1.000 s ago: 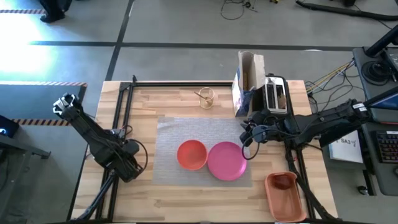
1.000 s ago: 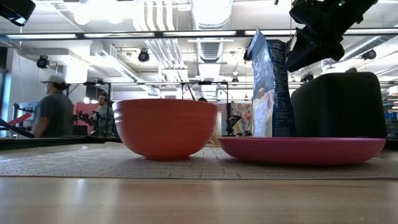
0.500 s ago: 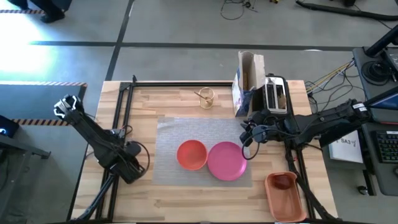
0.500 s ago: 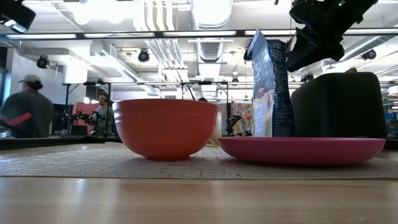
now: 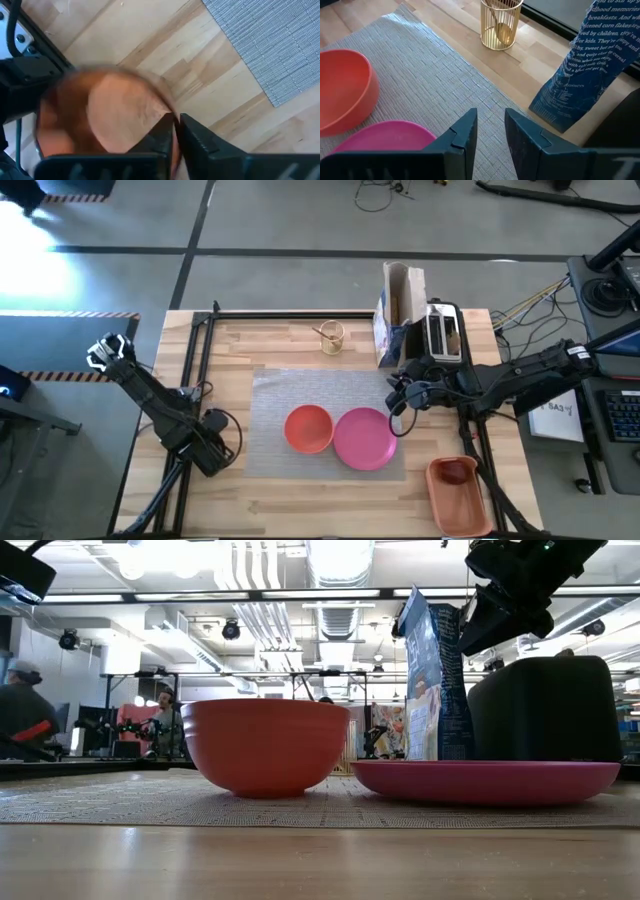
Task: Arrange a breakfast setting
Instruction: Put the orange cup to the top right of the orange bowl on the gray table mat, then pour the cereals from the blue cereal box into the orange bowl
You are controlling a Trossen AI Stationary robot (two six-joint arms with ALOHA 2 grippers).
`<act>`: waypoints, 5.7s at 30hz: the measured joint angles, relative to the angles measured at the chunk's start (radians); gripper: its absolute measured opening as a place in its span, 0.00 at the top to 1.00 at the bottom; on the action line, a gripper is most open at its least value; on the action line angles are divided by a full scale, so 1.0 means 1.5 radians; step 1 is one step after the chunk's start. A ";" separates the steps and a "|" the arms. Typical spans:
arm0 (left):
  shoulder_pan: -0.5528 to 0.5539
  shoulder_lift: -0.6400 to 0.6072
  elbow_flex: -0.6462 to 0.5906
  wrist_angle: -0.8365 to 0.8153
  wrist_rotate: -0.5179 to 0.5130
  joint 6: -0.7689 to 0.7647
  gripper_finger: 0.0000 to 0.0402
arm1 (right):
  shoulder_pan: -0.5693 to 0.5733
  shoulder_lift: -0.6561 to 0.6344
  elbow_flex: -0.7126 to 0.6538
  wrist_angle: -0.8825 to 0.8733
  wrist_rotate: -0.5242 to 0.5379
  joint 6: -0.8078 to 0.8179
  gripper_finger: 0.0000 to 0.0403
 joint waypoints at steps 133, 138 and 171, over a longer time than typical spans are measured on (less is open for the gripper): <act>0.136 -0.155 -0.162 0.819 -0.527 0.873 0.77 | -0.019 0.024 0.002 0.120 0.001 0.069 0.81; 0.135 -0.205 -0.176 0.771 -0.527 0.879 0.77 | -0.025 0.029 0.005 0.134 0.005 0.121 0.81; 0.135 -0.496 -0.352 0.751 -0.449 0.884 0.77 | -0.085 0.327 0.370 -0.456 0.029 0.324 0.46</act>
